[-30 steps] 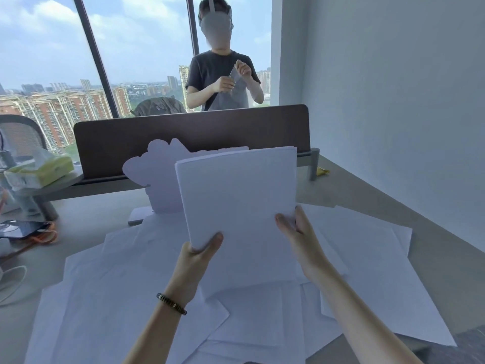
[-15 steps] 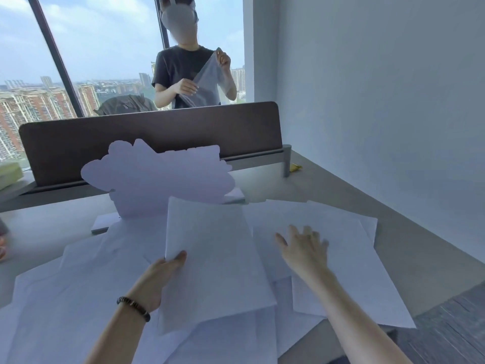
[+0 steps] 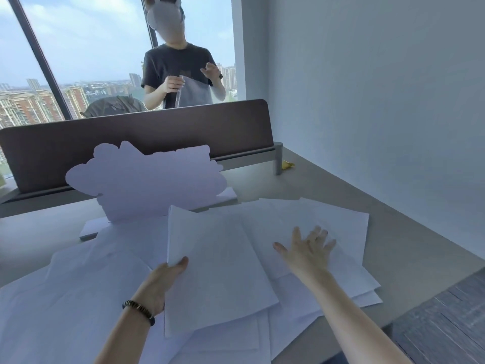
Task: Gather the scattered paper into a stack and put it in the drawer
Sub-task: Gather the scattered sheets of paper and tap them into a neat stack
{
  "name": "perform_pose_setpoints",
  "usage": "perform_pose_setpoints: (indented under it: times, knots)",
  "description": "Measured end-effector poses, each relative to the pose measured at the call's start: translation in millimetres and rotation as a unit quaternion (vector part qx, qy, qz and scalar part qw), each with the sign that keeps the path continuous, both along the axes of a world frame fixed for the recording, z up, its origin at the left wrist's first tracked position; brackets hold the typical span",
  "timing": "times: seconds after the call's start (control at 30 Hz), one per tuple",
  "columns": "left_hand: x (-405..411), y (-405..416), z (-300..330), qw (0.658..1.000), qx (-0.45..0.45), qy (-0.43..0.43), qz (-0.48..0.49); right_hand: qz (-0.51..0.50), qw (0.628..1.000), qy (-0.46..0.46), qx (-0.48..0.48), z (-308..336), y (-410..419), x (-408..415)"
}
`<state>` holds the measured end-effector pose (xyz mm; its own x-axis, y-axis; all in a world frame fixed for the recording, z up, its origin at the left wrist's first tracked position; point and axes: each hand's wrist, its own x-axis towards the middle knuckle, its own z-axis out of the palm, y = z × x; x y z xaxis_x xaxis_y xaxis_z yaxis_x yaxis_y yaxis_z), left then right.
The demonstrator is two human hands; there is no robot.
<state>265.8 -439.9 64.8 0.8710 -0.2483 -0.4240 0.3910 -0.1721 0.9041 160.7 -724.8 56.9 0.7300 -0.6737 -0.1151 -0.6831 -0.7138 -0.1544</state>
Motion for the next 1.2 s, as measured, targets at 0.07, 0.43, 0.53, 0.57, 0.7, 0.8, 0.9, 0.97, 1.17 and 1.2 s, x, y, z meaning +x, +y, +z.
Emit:
perform_pose_setpoints:
  times: [0.07, 0.43, 0.53, 0.57, 0.7, 0.8, 0.9, 0.97, 1.17, 1.2]
  knots:
    - [0, -1, 0, 1.000, 0.003, -0.001, -0.001, -0.014, 0.999, 0.033, 0.025, -2, -3, -2]
    - [0, 4, 3, 0.999, -0.039, -0.008, -0.017, 0.006, 0.997, -0.030, 0.077, 17, -35, -15]
    - [1, 5, 2, 0.999, -0.047, -0.007, -0.016, -0.036, 0.997, 0.033, 0.057, 21, -43, -15]
    - [1, 6, 2, 0.999, -0.052, -0.004, -0.015, -0.042, 0.996, 0.042, 0.065, 22, -45, -15]
    - [2, 8, -1, 0.998, -0.057, 0.006, -0.014, -0.044, 0.997, 0.033, 0.049, 26, -51, -17]
    - [2, 7, -4, 0.998, -0.058, 0.012, -0.012, -0.073, 0.994, 0.007, 0.077, 27, -58, -19]
    - [3, 6, -5, 0.998, -0.057, 0.016, -0.016, -0.105, 0.987, -0.030, 0.115, 29, -66, -22]
    - [5, 6, -6, 0.998, -0.059, 0.016, -0.017, -0.117, 0.980, -0.052, 0.154, 28, -70, -23]
    - [9, 7, -13, 0.998, -0.059, 0.017, -0.016, -0.149, 0.942, -0.203, 0.224, 15, -84, -24]
    - [9, 7, -13, 0.998, -0.060, 0.016, -0.015, -0.162, 0.931, -0.239, 0.222, 14, -86, -25]
